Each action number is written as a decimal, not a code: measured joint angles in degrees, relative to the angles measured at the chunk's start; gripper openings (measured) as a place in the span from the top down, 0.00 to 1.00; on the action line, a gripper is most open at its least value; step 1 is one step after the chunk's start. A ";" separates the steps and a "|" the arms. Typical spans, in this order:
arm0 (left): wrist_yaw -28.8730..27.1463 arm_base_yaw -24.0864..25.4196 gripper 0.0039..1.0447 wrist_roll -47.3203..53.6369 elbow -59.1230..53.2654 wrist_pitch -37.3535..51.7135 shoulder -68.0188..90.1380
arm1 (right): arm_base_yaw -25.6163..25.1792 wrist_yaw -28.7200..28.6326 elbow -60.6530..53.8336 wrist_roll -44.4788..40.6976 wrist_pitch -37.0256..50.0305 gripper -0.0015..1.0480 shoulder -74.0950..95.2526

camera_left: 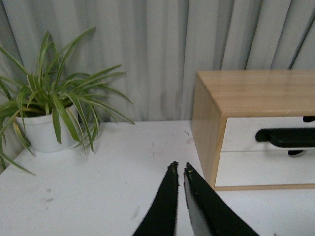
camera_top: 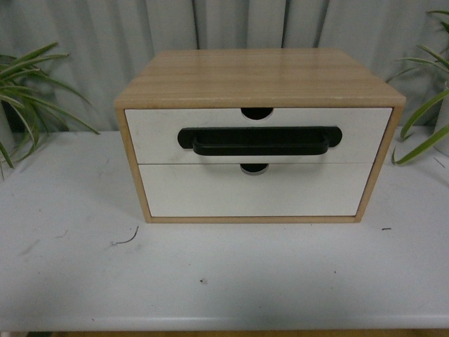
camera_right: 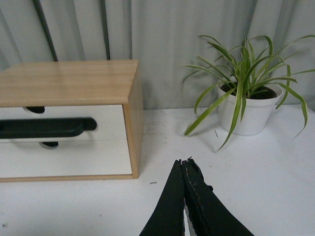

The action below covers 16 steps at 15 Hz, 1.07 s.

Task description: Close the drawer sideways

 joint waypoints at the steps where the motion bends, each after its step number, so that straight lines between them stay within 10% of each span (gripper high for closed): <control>1: -1.16 -0.76 0.96 0.00 -0.02 -0.04 -0.09 | 0.00 0.00 -0.35 0.00 0.02 0.98 -0.24; 3: -6.14 -8.37 0.99 0.22 -2.47 -0.02 -1.36 | 0.00 -0.04 -1.11 0.00 0.87 0.98 -1.55; 16: -7.28 -7.82 0.99 0.24 -8.96 1.18 -6.71 | 0.00 -0.02 -6.49 0.00 1.53 0.98 -6.29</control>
